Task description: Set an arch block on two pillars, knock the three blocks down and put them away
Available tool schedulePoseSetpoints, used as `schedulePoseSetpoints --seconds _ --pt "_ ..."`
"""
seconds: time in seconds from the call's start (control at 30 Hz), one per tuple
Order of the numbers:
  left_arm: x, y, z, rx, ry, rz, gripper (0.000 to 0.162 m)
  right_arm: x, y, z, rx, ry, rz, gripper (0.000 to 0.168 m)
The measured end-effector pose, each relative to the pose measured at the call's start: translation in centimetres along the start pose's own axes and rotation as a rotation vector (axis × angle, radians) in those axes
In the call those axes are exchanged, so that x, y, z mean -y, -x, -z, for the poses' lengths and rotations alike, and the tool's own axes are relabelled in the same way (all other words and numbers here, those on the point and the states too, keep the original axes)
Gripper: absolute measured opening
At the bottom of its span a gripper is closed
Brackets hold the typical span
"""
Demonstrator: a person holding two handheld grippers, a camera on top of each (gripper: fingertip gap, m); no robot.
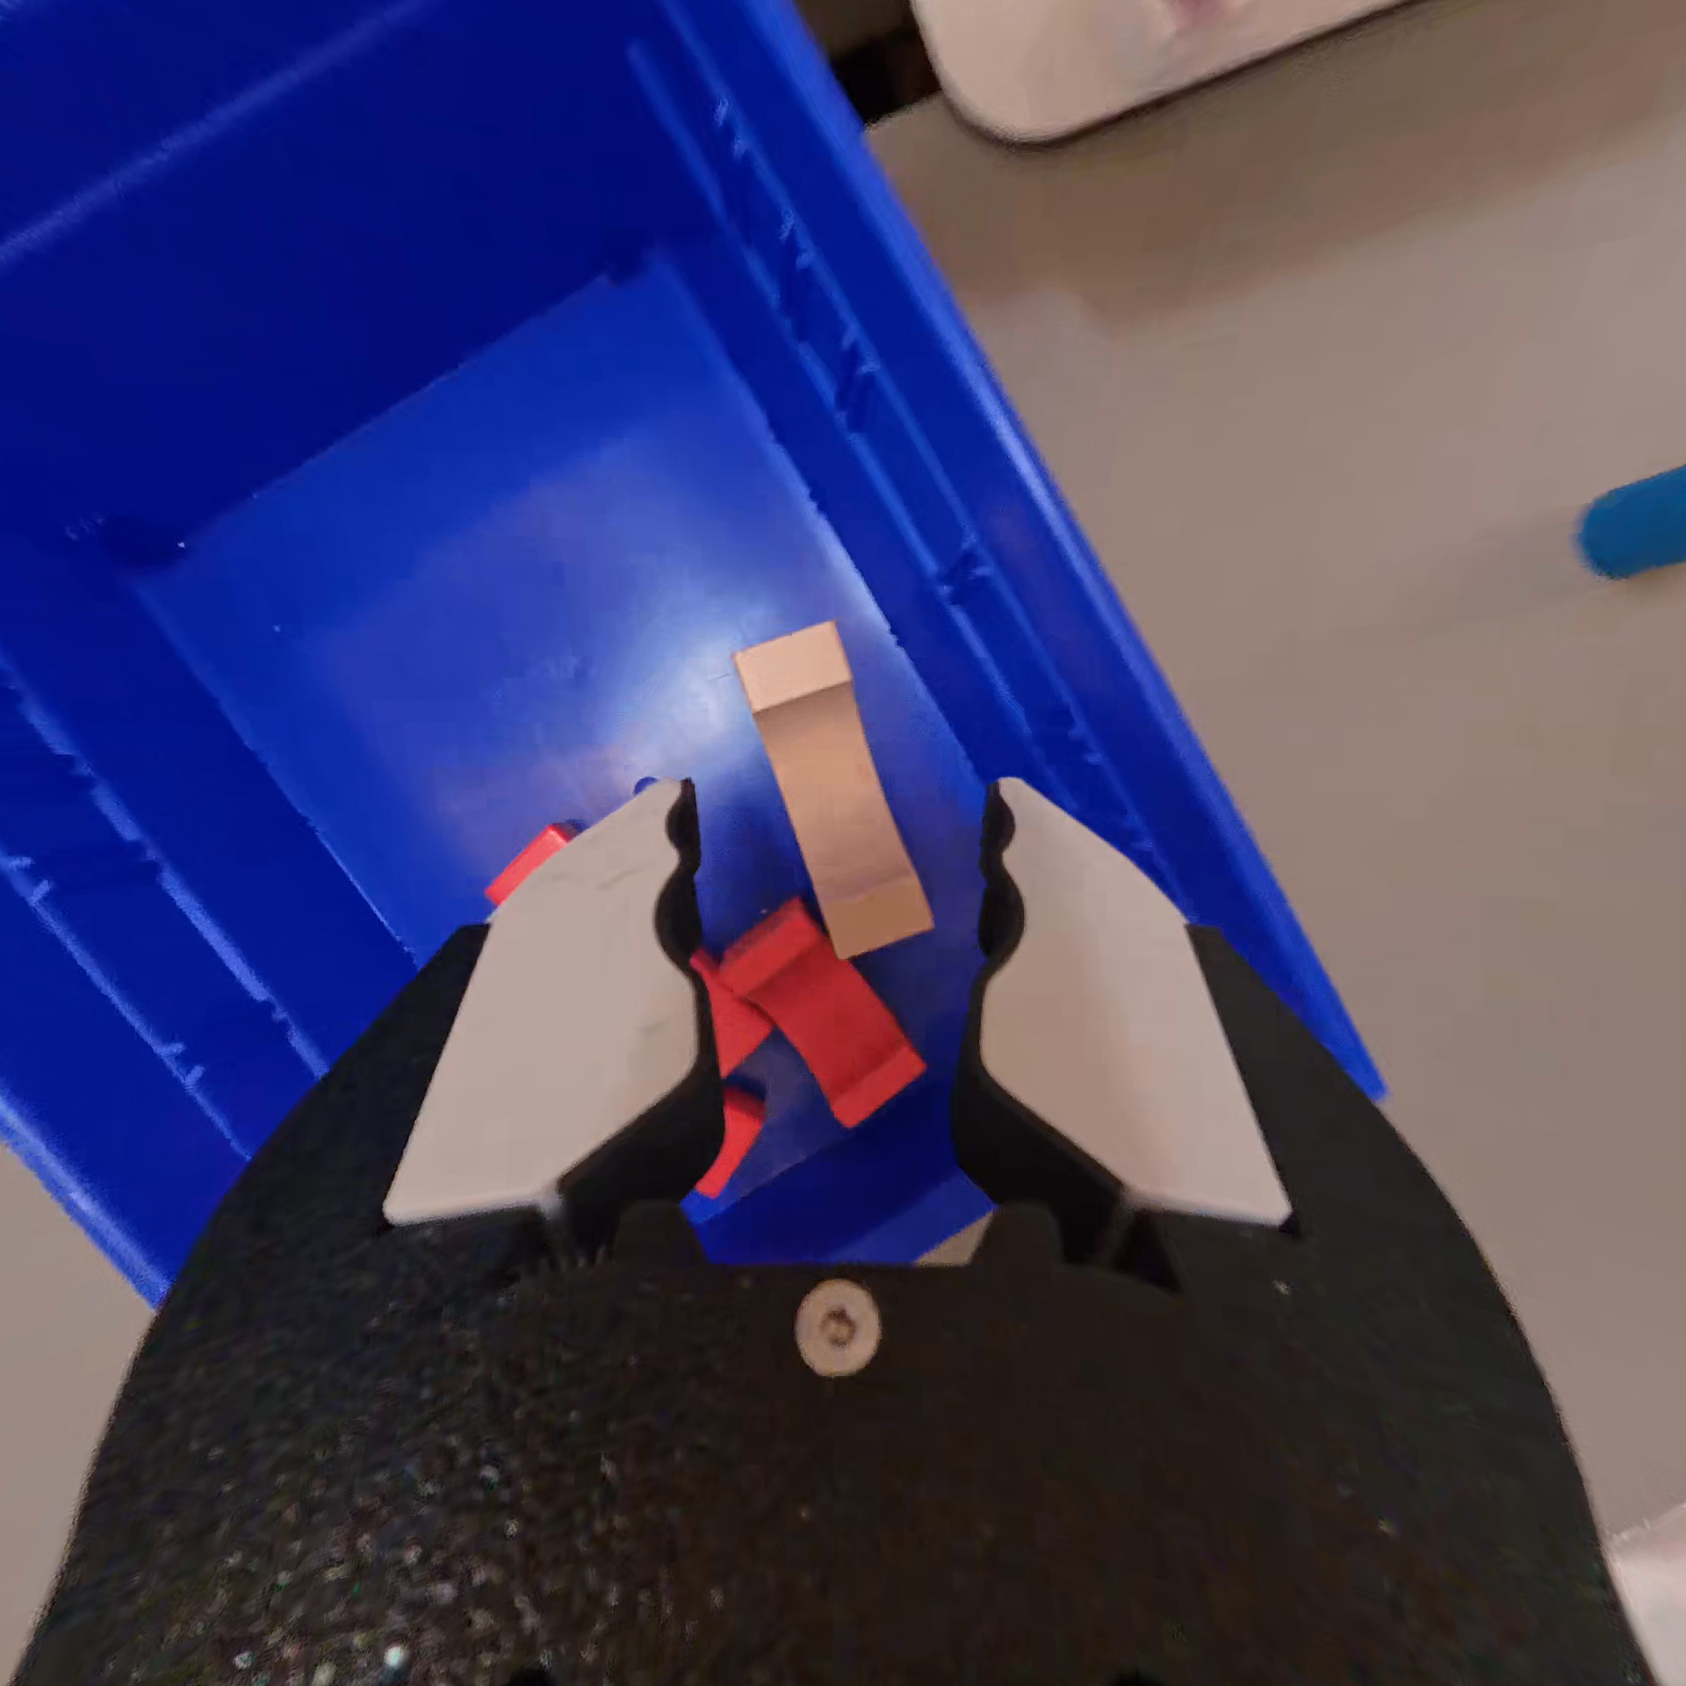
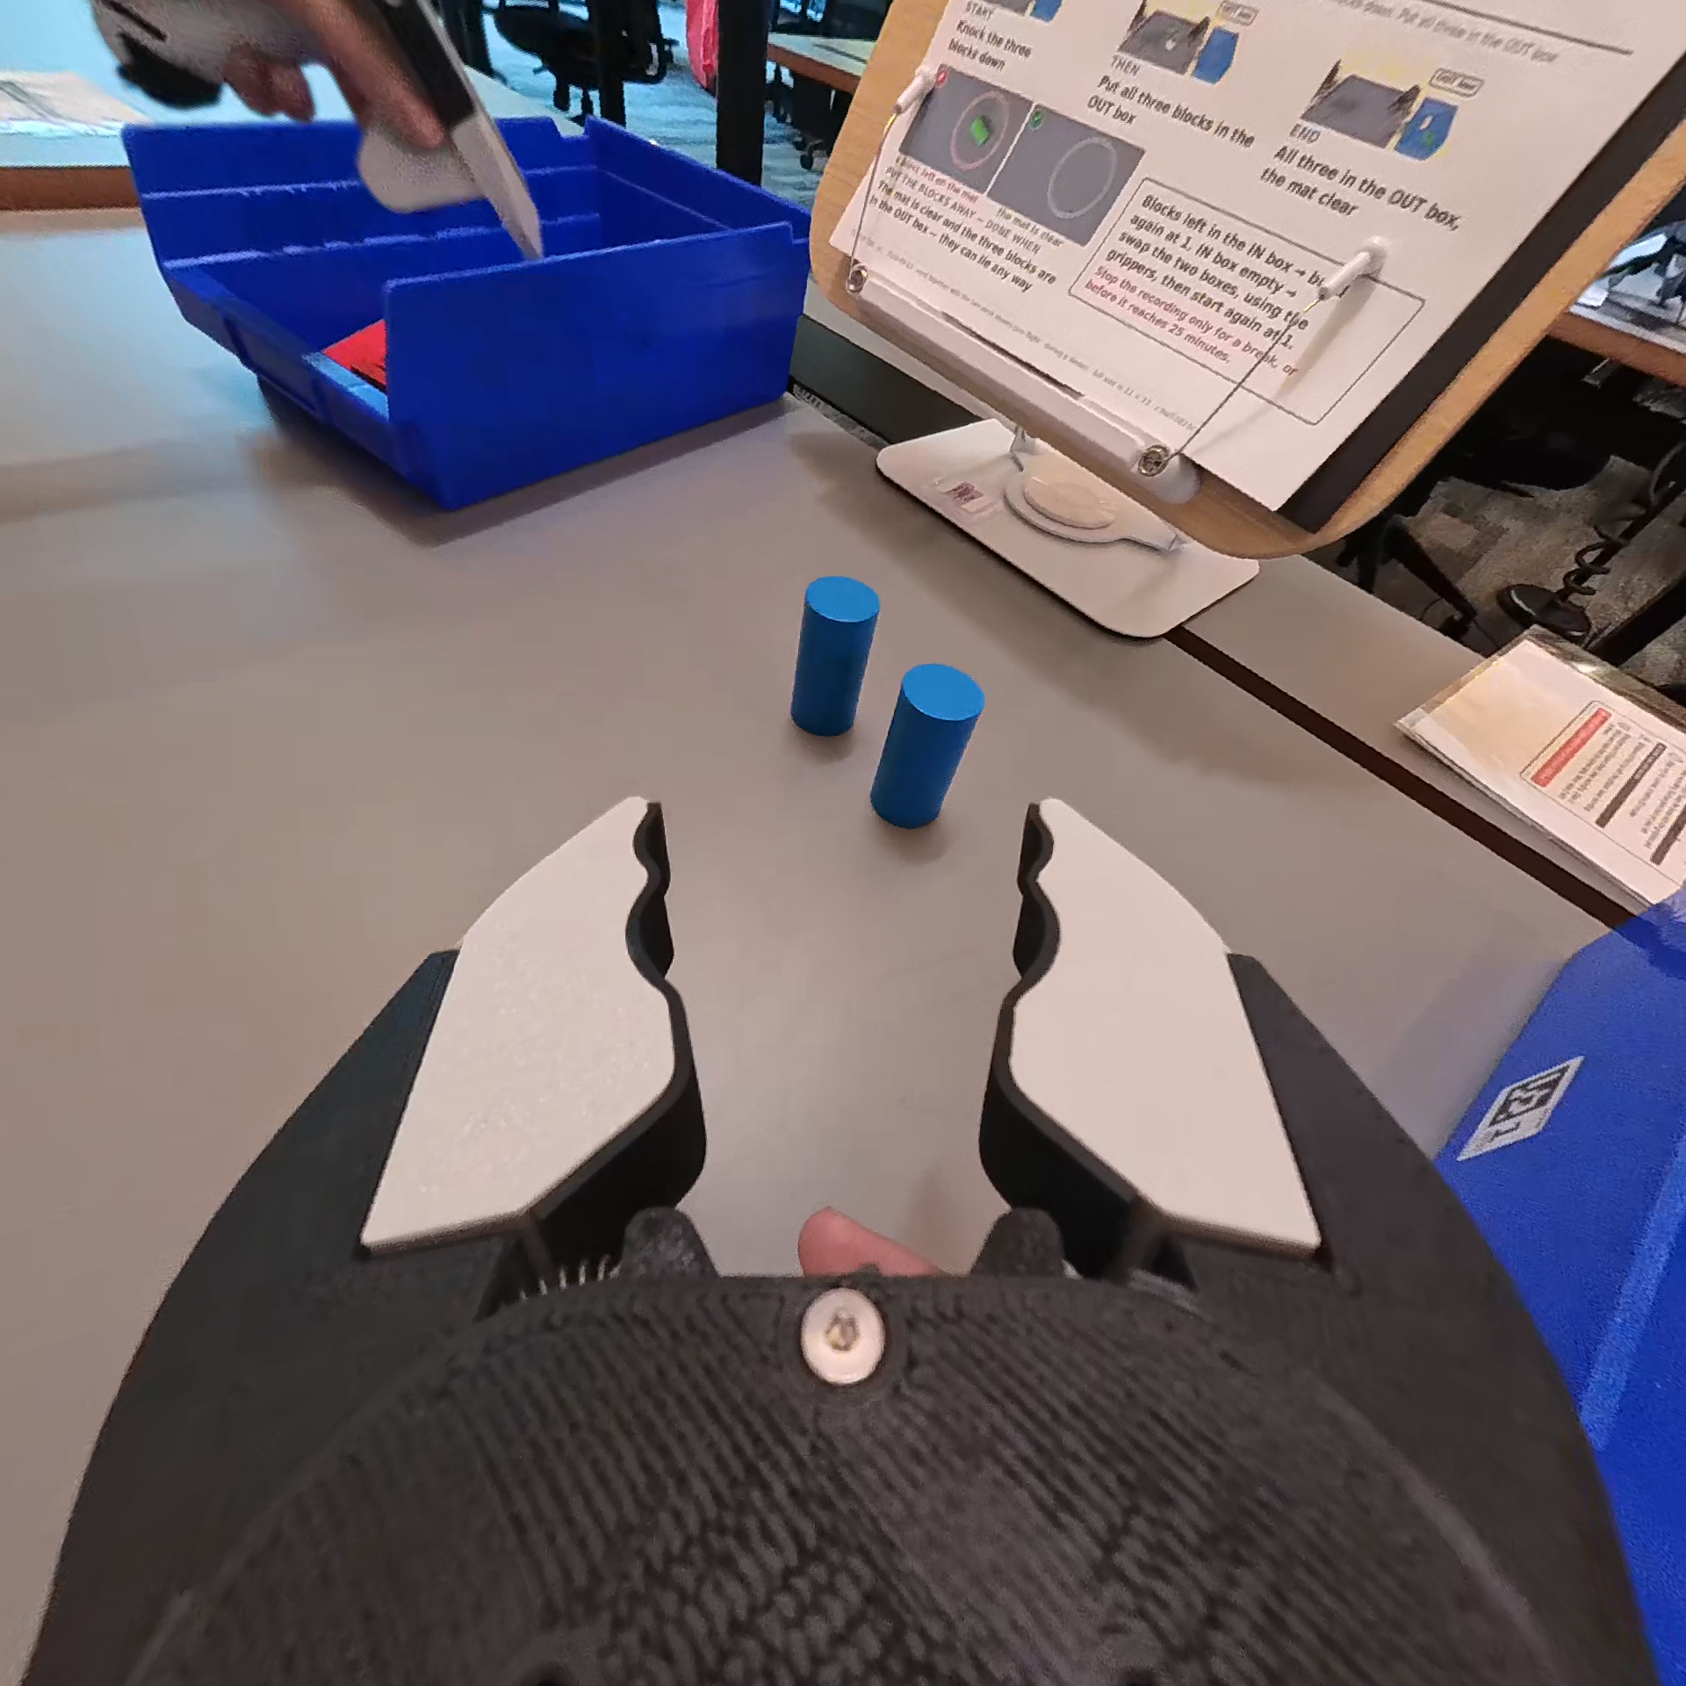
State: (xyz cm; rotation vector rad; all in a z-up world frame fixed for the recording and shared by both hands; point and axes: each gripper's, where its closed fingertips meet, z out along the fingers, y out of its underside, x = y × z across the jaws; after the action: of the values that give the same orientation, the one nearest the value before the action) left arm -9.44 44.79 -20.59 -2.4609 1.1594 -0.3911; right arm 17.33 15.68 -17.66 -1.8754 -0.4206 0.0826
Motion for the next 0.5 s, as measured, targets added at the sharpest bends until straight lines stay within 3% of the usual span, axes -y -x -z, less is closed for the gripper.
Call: schedulePoseSetpoints --seconds 0.23,0.3,0.37,0.43,0.5 --pt "-0.2 0.7 -5.3 -0.009 0.299 0.091 0.059 -0.6 -0.1 0.1 -0.007 0.026 0.008 0.075" --pt "-0.6 0.5 -6.3 -0.011 0.359 0.120 0.050 -0.7 -0.2 0.2 -0.006 0.025 0.004 0.075" --pt "-1.0 0.9 -7.0 0.026 0.400 0.123 0.051 -0.8 -0.5 0.2 -0.013 0.023 -0.004 0.075" --pt "-1.2 1.1 -7.6 0.040 0.415 0.124 0.035 -0.9 -0.6 0.2 -0.017 0.018 -0.019 0.075" --pt "-1.1 1.1 -7.9 0.035 0.397 0.109 0.035 -1.0 -0.4 0.0 -0.006 0.020 -0.025 0.074"
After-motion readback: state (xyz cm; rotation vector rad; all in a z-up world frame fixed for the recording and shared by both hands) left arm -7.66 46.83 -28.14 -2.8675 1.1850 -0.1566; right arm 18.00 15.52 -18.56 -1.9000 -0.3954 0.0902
